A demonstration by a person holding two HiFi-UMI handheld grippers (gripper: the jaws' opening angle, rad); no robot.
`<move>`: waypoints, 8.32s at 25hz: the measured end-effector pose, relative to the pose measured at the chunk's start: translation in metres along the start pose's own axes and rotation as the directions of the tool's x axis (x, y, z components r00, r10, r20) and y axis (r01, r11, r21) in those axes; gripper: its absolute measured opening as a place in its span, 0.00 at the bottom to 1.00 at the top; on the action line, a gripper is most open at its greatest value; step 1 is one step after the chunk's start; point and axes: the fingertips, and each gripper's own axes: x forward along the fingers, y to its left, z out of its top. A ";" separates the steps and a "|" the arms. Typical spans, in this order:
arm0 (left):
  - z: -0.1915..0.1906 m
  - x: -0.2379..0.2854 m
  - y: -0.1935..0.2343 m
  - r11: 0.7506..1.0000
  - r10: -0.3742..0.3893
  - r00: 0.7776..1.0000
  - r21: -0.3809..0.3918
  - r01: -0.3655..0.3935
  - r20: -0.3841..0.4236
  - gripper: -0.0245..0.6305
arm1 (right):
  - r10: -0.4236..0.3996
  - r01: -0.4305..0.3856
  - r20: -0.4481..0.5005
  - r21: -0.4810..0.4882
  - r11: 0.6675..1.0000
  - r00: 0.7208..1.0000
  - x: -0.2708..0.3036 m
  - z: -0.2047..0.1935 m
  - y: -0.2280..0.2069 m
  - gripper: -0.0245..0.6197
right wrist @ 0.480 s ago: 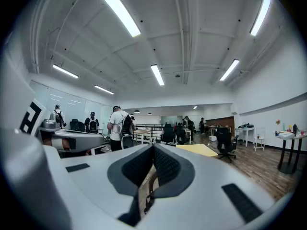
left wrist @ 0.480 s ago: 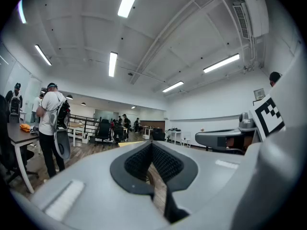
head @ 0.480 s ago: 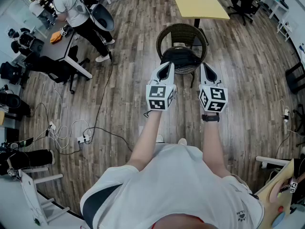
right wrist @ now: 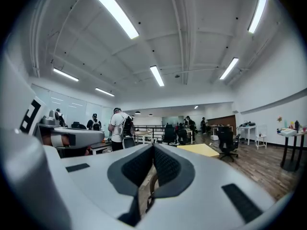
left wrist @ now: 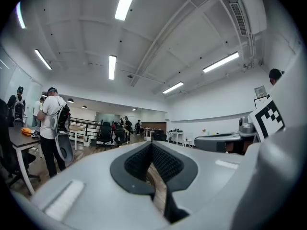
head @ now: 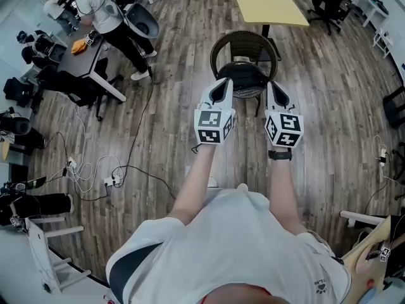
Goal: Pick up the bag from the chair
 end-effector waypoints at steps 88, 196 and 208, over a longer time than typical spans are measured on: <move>-0.142 0.446 0.241 0.993 -0.086 0.974 -0.100 0.066 -0.212 0.05 | -0.051 0.098 -0.370 0.109 0.989 0.928 0.467 -0.148 -0.160 0.06; -0.702 0.460 0.301 0.942 -0.154 0.321 -0.237 -0.238 -0.934 0.12 | 0.163 -0.017 -0.959 0.164 0.986 0.233 0.517 -0.687 -0.249 0.14; -0.663 0.470 0.304 0.948 -0.124 0.378 -0.221 -0.227 -0.918 0.12 | 0.140 0.016 -0.947 0.151 0.988 0.290 0.522 -0.646 -0.252 0.13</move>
